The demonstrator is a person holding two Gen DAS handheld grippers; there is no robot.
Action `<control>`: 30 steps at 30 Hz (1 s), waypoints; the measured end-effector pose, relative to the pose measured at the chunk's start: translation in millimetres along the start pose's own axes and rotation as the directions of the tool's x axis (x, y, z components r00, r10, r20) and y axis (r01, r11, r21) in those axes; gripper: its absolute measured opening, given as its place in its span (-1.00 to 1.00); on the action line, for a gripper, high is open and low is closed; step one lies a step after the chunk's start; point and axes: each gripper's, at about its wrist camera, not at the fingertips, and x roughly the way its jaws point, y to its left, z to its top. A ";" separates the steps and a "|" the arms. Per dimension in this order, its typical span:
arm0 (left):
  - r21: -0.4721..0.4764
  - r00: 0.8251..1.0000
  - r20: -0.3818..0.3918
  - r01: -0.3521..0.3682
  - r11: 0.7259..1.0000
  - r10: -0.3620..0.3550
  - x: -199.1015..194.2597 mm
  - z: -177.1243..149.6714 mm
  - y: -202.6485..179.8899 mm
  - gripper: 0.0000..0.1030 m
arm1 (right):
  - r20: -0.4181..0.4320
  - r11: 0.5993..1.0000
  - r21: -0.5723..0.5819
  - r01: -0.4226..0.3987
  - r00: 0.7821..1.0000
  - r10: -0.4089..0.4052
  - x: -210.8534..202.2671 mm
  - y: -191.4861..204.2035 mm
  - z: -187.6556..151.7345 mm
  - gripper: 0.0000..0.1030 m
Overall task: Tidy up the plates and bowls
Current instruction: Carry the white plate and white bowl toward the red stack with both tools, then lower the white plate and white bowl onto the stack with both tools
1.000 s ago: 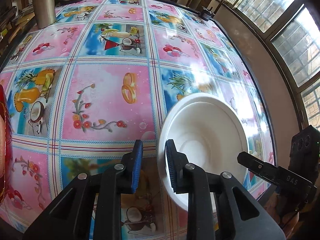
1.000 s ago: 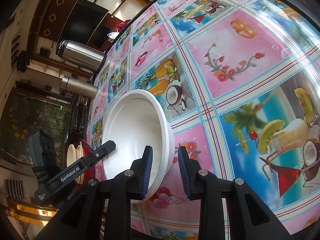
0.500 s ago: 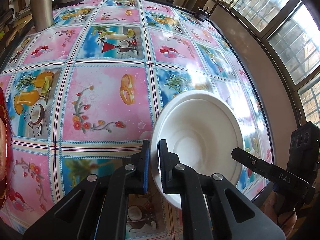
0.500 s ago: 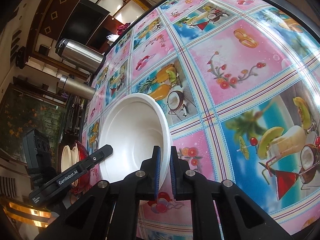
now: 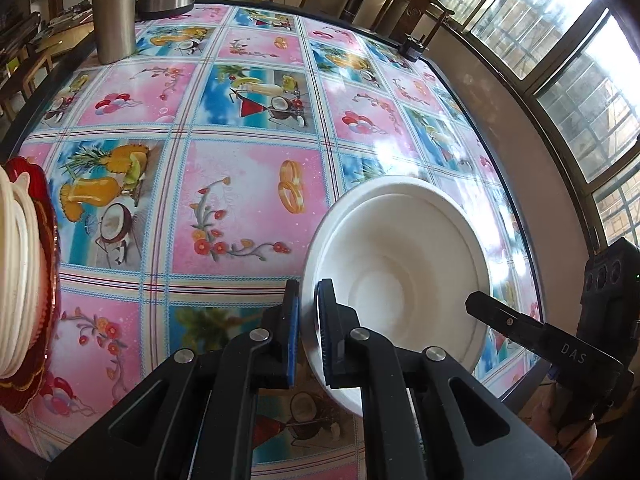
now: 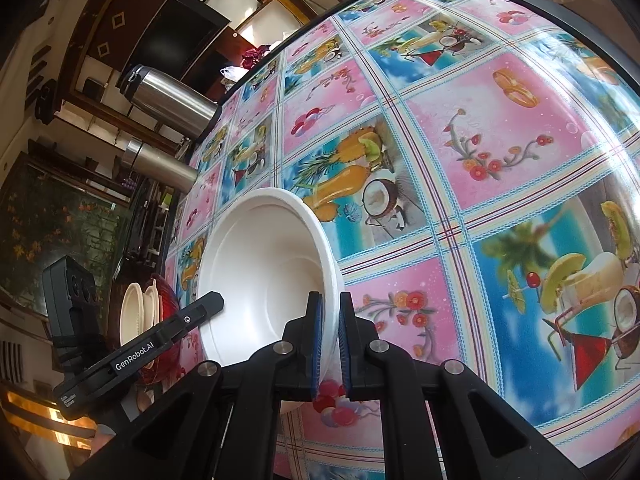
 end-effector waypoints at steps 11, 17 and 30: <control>-0.114 0.974 0.219 -0.037 0.993 0.061 -111.0 -11.7 78.5 -0.87 | -0.015 0.983 -0.171 -0.069 0.998 0.067 11.9 107.2 -4.3 -0.85; -0.221 0.951 0.271 -0.085 0.972 0.145 -147.3 -19.9 134.4 -0.86 | -0.075 0.957 -0.255 -0.140 0.989 0.125 44.0 177.1 -15.6 -0.85; -0.372 0.947 0.208 -0.157 0.915 0.247 -145.3 -27.3 221.7 -0.86 | -0.177 0.926 -0.324 -0.196 0.974 0.144 121.7 278.6 -46.9 -0.84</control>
